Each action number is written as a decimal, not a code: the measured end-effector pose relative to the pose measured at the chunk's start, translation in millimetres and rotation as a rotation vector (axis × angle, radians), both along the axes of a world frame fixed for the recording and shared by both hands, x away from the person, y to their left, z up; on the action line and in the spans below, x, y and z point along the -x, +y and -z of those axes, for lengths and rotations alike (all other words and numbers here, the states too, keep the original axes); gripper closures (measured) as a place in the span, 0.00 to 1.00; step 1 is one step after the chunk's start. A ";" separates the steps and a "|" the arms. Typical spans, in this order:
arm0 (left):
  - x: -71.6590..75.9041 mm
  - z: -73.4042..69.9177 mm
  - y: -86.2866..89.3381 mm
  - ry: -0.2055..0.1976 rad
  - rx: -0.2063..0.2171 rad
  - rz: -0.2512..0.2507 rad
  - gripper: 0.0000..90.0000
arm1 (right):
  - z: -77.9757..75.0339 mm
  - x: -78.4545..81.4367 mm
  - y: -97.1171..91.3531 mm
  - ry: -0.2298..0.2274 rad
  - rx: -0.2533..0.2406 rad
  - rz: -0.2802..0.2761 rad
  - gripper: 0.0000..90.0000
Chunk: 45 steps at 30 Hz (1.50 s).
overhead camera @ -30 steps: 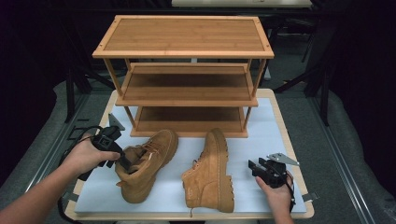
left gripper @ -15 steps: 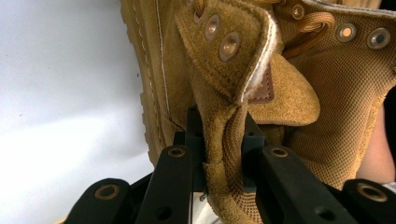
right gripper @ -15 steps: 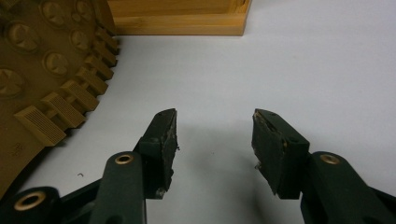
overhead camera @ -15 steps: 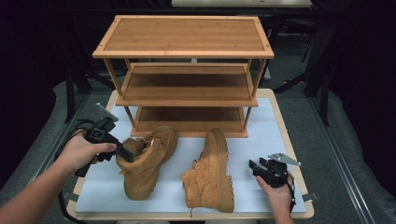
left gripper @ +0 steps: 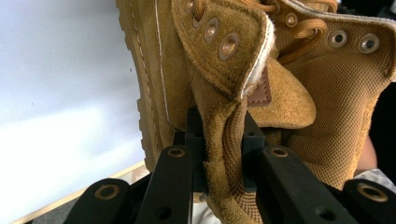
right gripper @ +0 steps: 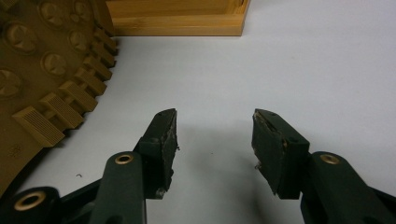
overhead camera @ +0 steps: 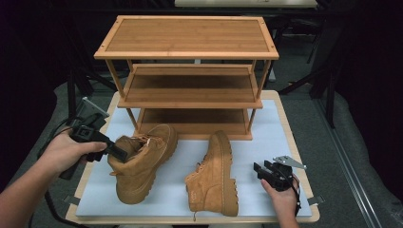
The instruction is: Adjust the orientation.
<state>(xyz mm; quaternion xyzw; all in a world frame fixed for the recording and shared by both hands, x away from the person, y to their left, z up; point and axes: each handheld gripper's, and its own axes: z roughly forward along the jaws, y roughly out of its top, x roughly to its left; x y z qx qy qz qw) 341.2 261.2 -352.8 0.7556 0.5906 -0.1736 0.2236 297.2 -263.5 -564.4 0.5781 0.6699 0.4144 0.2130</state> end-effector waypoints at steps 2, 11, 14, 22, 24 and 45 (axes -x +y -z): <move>2.7 -7.8 1.7 -0.013 0.010 -0.014 0.89 | 0.5 -0.5 -0.2 -0.005 -0.007 0.000 0.55; 14.2 -37.6 9.6 -0.041 0.040 -0.011 0.89 | 0.3 0.0 -0.8 -0.008 -0.007 0.004 0.55; 17.7 -47.8 14.7 -0.038 0.064 -0.023 0.89 | 0.3 0.1 -1.2 -0.008 -0.007 0.003 0.55; 28.0 -76.5 25.2 -0.094 0.124 -0.026 0.89 | 0.4 -0.1 -1.8 -0.009 -0.008 0.006 0.55; 28.5 -79.8 27.6 -0.109 0.143 -0.029 0.89 | 0.0 0.2 -2.2 -0.001 -0.004 0.006 0.55; -12.9 -84.1 17.6 -0.231 0.216 -0.129 0.89 | 0.8 -0.5 -3.3 -0.003 -0.021 0.017 0.55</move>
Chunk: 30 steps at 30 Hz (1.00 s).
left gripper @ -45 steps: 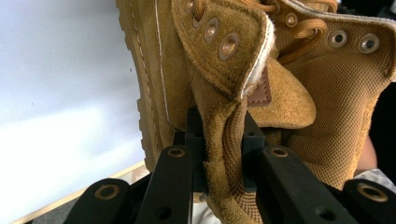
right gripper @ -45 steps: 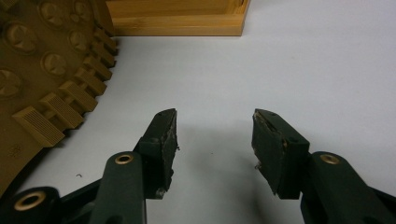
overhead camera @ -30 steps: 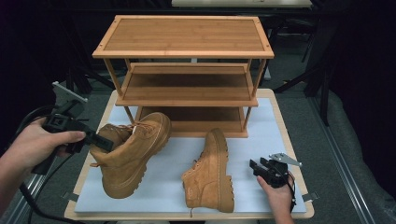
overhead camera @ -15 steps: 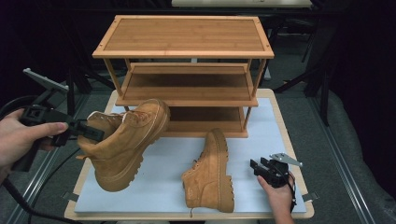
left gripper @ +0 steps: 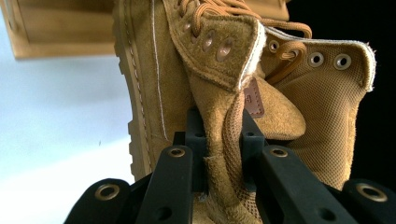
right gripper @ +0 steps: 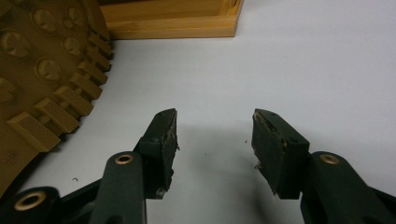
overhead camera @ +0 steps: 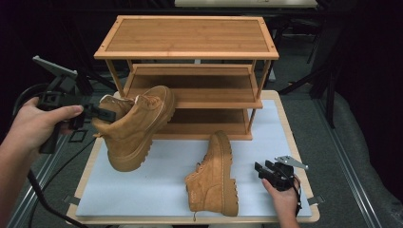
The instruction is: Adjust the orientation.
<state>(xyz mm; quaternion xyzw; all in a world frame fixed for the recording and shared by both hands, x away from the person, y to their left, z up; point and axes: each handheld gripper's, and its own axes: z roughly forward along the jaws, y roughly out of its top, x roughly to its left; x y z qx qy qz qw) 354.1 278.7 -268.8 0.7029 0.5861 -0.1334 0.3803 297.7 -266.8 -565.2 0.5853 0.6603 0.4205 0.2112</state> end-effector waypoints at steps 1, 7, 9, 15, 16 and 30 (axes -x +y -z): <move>0.0 0.0 0.0 0.000 0.000 0.000 0.89 | 0.0 0.0 0.0 0.000 0.000 0.000 0.55; -24.8 3.6 -10.1 -0.025 0.028 -0.075 0.89 | -0.2 0.3 -0.1 -0.005 -0.002 -0.003 0.55; -28.3 4.4 -11.7 -0.028 0.032 -0.085 0.89 | -0.3 0.4 -0.1 -0.008 -0.002 -0.003 0.55; -47.1 8.7 -21.4 -0.041 0.040 -0.152 0.89 | -1.5 1.2 -0.6 -0.019 -0.009 -0.005 0.56; -48.3 9.2 -22.9 -0.049 0.040 -0.166 0.89 | -2.7 1.8 -0.7 -0.020 -0.012 -0.004 0.56; -77.0 18.6 -49.0 -0.135 0.034 -0.286 0.89 | -4.2 2.9 -3.5 -0.036 -0.023 -0.014 0.56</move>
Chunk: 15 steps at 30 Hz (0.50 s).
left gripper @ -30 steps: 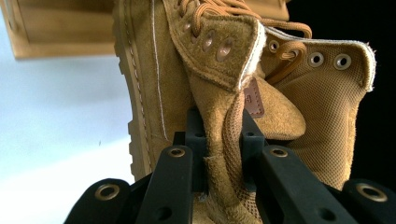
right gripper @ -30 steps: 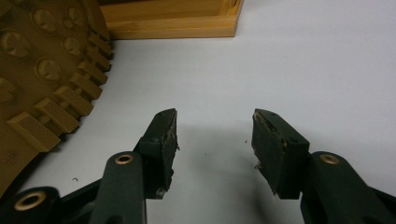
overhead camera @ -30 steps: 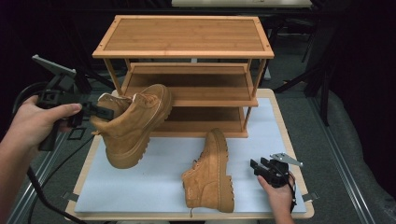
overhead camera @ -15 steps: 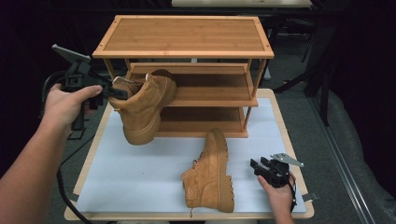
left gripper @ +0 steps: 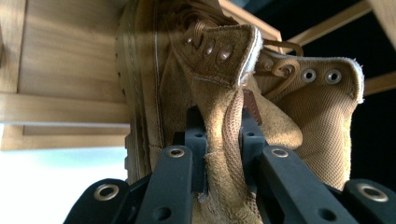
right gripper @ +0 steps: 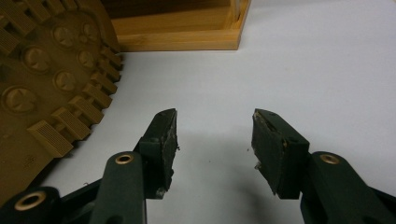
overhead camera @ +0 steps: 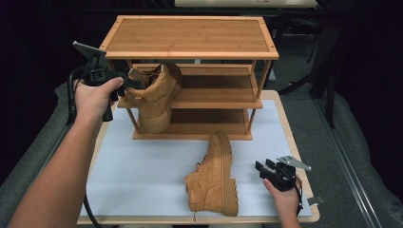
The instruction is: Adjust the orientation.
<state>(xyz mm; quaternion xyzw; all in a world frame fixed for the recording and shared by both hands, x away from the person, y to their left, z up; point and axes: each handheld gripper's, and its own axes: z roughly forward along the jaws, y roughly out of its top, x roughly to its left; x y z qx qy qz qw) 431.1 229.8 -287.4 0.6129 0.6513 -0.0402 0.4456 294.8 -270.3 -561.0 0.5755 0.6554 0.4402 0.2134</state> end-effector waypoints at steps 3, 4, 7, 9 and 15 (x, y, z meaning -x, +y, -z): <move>-0.6 3.2 -3.4 -0.001 0.004 0.000 0.88 | 1.0 -0.7 -0.2 -0.016 -0.010 0.002 0.55; 1.2 3.3 -8.5 -0.001 -0.026 0.018 0.87 | 0.9 -0.8 -0.6 -0.015 -0.009 0.001 0.55; 4.5 3.7 -13.7 -0.012 -0.054 0.021 0.87 | 0.8 -0.8 -0.3 -0.014 -0.012 0.002 0.55; 5.4 6.3 -13.5 -0.009 -0.032 0.021 0.85 | -0.2 -0.2 0.2 -0.002 -0.003 0.000 0.55; 10.3 11.0 -17.2 -0.012 -0.041 0.040 0.80 | 0.5 -1.1 2.3 -0.015 -0.007 -0.004 0.55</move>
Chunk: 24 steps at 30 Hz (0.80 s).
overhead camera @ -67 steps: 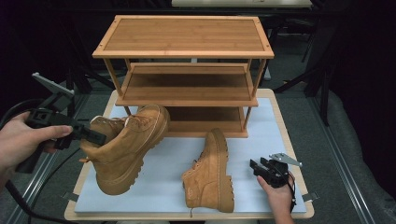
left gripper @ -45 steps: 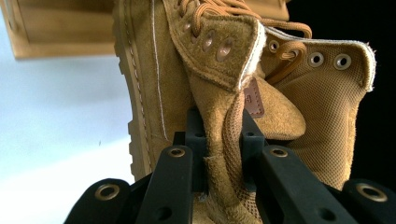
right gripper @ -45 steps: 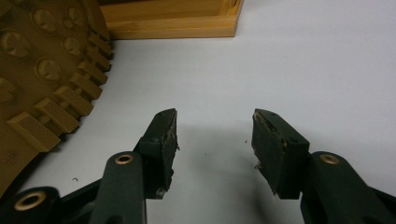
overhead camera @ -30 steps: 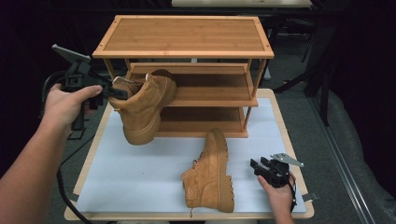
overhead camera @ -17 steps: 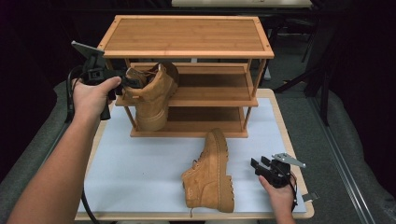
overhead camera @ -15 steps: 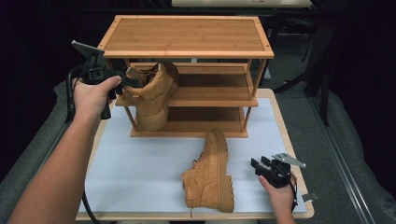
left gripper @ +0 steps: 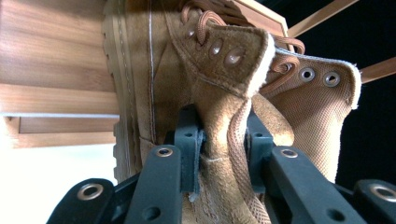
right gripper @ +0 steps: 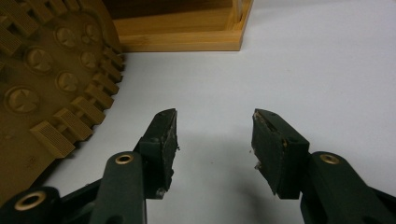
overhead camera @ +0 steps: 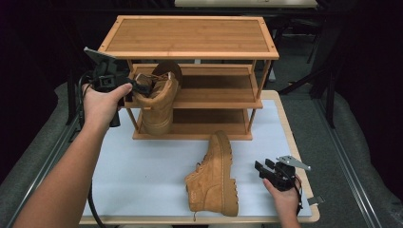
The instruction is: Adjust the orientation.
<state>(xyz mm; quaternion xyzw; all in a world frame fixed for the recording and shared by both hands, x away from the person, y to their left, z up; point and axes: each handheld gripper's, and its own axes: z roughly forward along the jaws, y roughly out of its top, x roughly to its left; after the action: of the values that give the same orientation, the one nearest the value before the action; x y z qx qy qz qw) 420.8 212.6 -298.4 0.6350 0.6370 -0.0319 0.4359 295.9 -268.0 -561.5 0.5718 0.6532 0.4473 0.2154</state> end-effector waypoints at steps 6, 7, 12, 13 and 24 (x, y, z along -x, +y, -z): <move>2.9 0.6 -0.6 -0.020 -0.005 0.007 0.75 | -0.9 0.3 1.1 0.015 0.013 -0.004 0.55; 3.0 -0.5 1.2 -0.029 0.009 0.022 0.70 | -1.0 0.4 0.7 0.014 0.013 -0.004 0.55; 4.0 -2.1 6.0 -0.034 0.009 0.046 0.62 | -1.0 0.3 0.2 0.018 0.013 -0.005 0.55; 6.7 -4.7 9.0 -0.041 0.017 0.050 0.62 | -0.9 0.6 0.9 0.016 0.015 -0.005 0.55; 43.2 -20.4 39.6 -0.127 -0.065 0.118 0.62 | -3.8 1.6 6.0 0.005 0.027 -0.020 0.55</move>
<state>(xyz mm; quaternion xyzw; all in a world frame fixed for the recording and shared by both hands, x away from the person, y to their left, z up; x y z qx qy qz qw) 377.6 252.2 -278.0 0.6860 0.5703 0.0034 0.4519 294.2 -262.0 -557.7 0.5634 0.6654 0.4390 0.2172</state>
